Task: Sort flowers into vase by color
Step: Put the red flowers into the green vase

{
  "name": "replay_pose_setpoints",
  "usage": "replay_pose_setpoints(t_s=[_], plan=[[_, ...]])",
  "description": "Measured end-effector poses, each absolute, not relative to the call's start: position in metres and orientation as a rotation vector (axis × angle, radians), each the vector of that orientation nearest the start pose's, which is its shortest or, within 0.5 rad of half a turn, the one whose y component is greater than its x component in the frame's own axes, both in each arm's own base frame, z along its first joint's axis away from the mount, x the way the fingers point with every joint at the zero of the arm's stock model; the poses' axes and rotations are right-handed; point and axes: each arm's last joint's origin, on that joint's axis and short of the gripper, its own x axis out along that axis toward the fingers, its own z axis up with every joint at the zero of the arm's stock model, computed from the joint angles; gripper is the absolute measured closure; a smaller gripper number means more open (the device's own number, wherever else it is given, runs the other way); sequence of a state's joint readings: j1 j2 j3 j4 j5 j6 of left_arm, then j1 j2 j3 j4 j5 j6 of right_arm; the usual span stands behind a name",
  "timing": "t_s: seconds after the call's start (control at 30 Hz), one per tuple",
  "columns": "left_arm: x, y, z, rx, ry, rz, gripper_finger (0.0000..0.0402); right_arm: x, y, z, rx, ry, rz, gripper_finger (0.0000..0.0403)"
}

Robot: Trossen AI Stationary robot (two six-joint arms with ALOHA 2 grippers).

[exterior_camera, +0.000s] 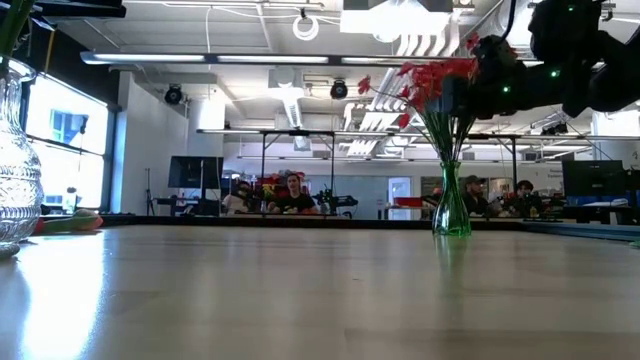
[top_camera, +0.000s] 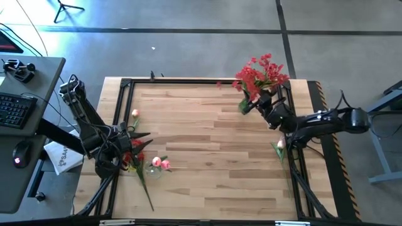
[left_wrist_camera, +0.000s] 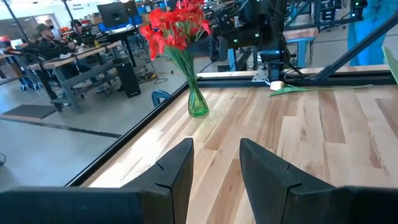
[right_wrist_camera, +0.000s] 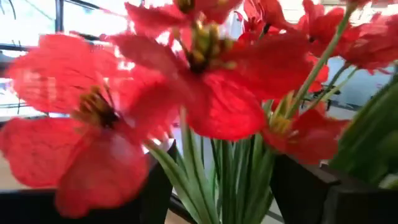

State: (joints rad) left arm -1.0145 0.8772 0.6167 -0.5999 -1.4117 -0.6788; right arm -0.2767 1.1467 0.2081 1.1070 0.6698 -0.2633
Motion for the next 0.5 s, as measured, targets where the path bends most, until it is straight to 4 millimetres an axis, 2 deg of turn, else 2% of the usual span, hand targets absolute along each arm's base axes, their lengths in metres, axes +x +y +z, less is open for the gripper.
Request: replay_pose_setpoints(t_s=[0.33,0.5], plan=[[0.104,-0.113,0.247,0.138,0.155,0.44,0.0283,0.167,-0.043,0.212,-0.183,-0.018,-0.99,0.0169],[0.104,-0.114,0.247,0.127,0.151,0.439,0.0283,0.157,-0.022,0.22,-0.196,-0.01,-1.007,0.0169]])
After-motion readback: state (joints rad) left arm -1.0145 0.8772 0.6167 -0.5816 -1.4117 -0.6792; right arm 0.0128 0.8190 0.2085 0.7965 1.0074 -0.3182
